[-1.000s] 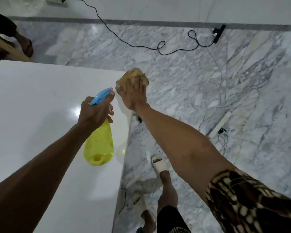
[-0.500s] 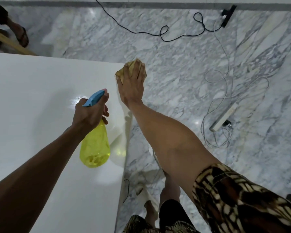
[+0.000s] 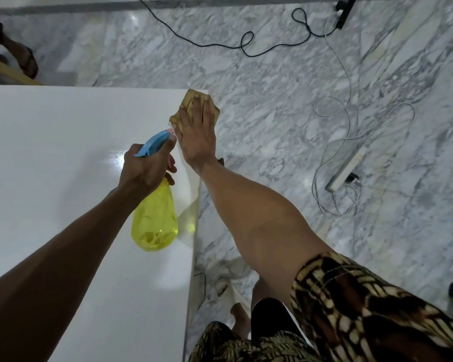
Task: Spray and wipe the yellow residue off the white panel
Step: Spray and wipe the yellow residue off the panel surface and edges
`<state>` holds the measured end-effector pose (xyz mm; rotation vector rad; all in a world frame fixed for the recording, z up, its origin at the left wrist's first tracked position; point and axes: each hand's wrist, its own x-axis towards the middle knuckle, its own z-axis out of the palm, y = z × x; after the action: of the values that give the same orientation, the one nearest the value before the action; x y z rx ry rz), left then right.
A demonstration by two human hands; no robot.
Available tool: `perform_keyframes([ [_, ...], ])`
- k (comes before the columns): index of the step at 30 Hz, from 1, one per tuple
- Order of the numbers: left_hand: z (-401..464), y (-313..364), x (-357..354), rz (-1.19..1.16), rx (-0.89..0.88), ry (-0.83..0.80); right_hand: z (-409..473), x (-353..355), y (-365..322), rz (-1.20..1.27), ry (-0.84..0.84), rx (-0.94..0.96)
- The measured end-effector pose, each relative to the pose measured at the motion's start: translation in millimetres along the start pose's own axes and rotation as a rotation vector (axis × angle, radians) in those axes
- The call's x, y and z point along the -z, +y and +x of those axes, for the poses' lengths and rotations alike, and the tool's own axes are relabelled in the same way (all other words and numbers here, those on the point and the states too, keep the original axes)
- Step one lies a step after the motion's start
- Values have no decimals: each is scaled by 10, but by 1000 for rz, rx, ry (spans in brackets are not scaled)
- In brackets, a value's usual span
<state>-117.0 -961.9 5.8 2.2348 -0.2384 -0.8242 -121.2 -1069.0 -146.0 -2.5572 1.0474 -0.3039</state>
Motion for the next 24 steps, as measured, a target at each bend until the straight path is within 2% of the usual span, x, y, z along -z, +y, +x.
perform_keyframes([
  [3,-61,-17,30,16,-2,-1,-110,2,-23,-30,-39,16],
  [8,-192,-92,80,41,-26,2,-356,19,-40,37,37,26],
  [13,-379,-236,171,30,-27,-15,-665,36,-127,6,6,51],
  [24,-1161,-733,445,12,-85,16,-1822,-117,-357,31,47,63],
])
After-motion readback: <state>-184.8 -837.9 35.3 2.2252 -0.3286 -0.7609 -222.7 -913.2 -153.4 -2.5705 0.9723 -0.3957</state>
